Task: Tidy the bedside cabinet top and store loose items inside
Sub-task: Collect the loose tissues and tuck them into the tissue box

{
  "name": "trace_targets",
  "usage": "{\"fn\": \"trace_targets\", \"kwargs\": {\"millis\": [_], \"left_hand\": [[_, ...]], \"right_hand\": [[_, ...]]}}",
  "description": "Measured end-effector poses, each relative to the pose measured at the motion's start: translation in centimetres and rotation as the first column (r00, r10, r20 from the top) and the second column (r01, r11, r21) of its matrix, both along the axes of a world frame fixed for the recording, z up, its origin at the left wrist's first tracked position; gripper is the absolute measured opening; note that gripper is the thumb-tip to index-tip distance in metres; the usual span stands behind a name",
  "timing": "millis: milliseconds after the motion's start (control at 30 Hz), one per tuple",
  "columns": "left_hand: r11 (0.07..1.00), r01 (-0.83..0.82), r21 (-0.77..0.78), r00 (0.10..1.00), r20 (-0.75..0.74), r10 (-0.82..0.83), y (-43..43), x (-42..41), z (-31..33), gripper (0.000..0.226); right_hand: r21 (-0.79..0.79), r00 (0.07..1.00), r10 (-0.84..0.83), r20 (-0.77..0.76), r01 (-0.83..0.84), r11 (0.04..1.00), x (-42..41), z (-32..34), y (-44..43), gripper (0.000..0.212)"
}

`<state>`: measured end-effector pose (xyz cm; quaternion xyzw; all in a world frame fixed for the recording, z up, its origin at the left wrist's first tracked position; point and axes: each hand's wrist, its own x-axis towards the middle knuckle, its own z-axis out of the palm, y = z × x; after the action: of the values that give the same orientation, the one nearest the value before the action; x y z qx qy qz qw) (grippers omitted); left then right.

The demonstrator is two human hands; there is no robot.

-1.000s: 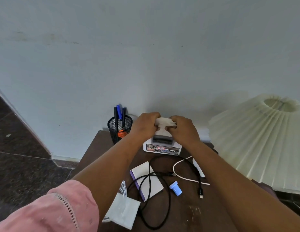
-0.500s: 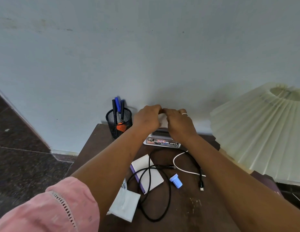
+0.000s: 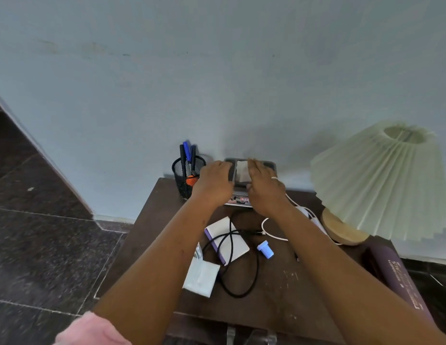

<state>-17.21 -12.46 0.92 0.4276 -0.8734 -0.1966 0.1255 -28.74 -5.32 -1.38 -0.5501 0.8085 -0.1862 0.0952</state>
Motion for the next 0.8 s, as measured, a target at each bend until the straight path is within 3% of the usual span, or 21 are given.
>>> {"fn": "trace_targets", "kwargs": {"millis": [167, 333, 567, 700, 800], "left_hand": [[0.955, -0.177, 0.239, 0.966, -0.146, 0.215, 4.4, 5.9, -0.1, 0.048], [0.807, -0.340, 0.483, 0.912, -0.041, 0.408, 9.2, 11.4, -0.8, 0.038], [0.752, -0.383, 0.536, 0.900, 0.034, 0.435, 13.4, 15.2, -1.0, 0.036], [0.729, -0.402, 0.554, 0.904, 0.111, 0.414, 14.4, 17.8, -2.9, 0.033], [0.753, -0.393, 0.528, 0.919, 0.198, 0.341, 14.4, 18.3, -4.1, 0.047]], "right_hand": [[0.002, 0.970, 0.072, 0.234, -0.074, 0.997, 4.3, 0.8, 3.4, 0.068], [0.072, 0.940, 0.163, 0.300, -0.192, 0.979, 8.2, 0.4, 7.7, 0.056], [0.209, 0.951, 0.181, 0.250, -0.235, 0.949, 12.5, -1.3, 11.3, 0.044], [0.297, 0.961, 0.208, 0.179, -0.255, 0.920, 13.8, -2.0, 11.9, 0.047], [0.365, 0.958, 0.251, 0.136, -0.284, 0.887, 13.8, -2.7, 11.8, 0.048]]}}
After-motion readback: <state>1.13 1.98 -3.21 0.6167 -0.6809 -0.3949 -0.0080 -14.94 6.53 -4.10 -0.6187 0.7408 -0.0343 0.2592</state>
